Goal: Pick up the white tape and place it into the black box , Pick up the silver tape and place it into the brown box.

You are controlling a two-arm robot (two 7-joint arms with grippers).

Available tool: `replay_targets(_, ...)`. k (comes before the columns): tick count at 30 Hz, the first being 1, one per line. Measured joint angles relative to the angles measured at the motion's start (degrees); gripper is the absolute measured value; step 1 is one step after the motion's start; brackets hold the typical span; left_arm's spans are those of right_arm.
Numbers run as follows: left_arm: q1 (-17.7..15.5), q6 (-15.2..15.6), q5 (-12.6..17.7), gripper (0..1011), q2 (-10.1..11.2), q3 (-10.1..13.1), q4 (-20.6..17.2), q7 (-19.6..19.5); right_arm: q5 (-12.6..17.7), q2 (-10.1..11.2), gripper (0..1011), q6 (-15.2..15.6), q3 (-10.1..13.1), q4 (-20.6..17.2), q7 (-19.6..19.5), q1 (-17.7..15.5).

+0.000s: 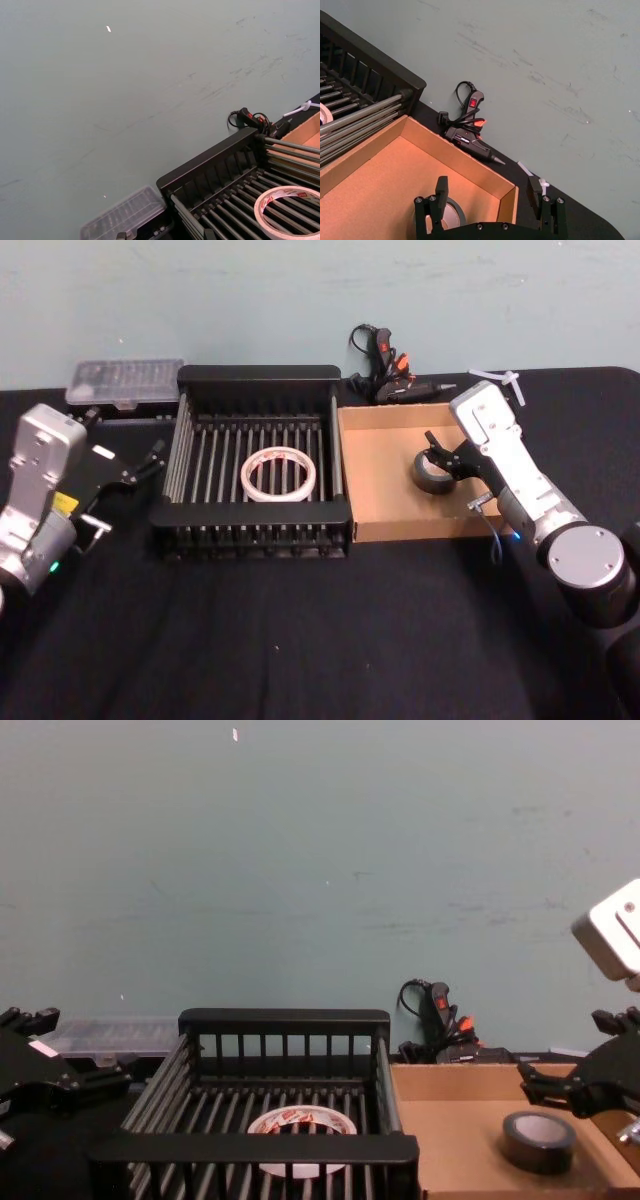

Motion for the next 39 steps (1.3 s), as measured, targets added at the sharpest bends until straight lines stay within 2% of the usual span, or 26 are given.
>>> replay_targets(39,0.00,0.00,0.00,1001,0.00,0.00,0.00,0.00,0.18,0.04,1002,0.04,-0.02,-0.11,0.03,0.00)
